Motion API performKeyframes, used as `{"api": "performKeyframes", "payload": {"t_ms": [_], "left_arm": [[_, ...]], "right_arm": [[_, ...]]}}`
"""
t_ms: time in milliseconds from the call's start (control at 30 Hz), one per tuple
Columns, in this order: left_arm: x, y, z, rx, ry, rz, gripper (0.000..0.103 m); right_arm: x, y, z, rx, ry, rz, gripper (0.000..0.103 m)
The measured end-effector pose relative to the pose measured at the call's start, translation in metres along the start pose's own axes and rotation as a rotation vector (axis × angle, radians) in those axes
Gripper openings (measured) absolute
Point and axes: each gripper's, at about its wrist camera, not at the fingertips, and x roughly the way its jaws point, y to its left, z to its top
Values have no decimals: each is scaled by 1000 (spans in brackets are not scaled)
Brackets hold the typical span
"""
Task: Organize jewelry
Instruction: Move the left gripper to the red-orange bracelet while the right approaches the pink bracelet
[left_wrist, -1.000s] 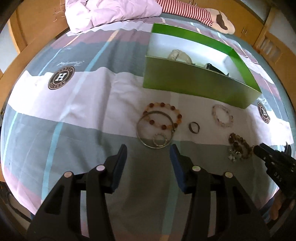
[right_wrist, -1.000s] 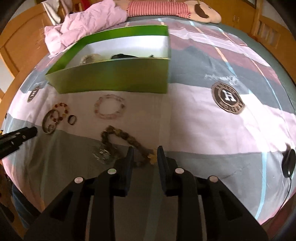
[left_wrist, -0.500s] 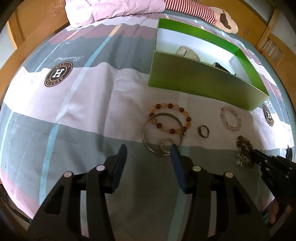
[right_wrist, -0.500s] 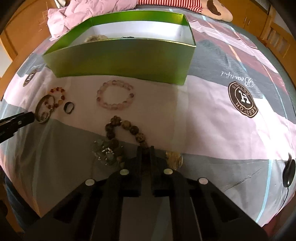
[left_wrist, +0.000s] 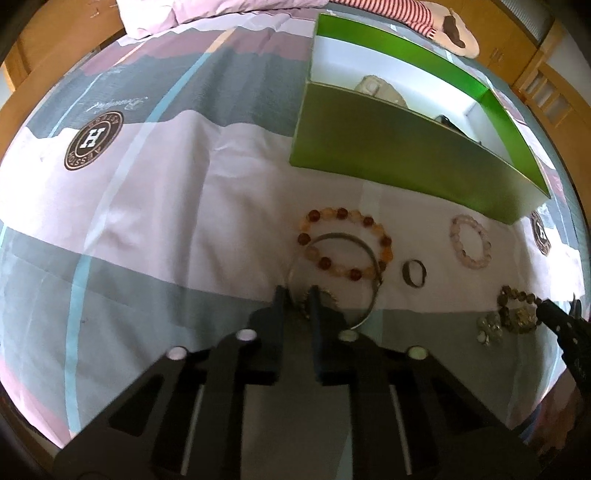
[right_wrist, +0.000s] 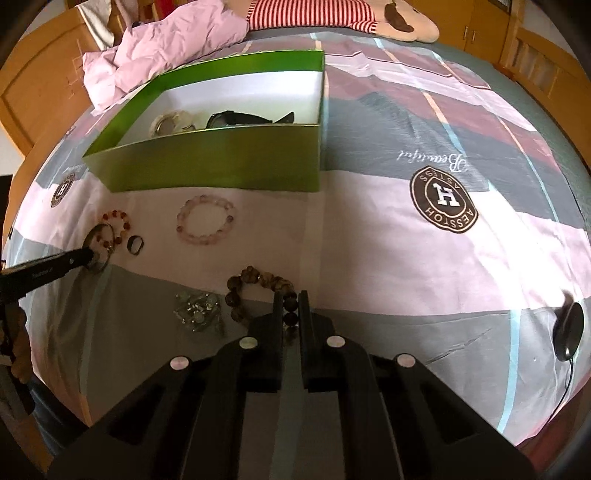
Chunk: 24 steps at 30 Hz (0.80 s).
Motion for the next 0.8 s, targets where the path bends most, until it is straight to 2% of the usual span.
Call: {"api": "performKeyframes", "payload": {"t_ms": [233,400,467,533,800], "left_arm": [[-9,3,-15,42,24,36,10],[-22,7,-28,63,25,18,10],[-26,7,-30,69,15,33,14],[-31,6,-27,68,-1,33,25],[-35,0,-15,68,-21,28,27]], "right_arm": [[2,1,-1,3,6,2,8],[4,4,-2,-6,16,6,8],[6,3,-2,4,24,-2,10],[6,0,-2,25,23,-1,15],[-5,16,-2,-31,6,34,15]]}}
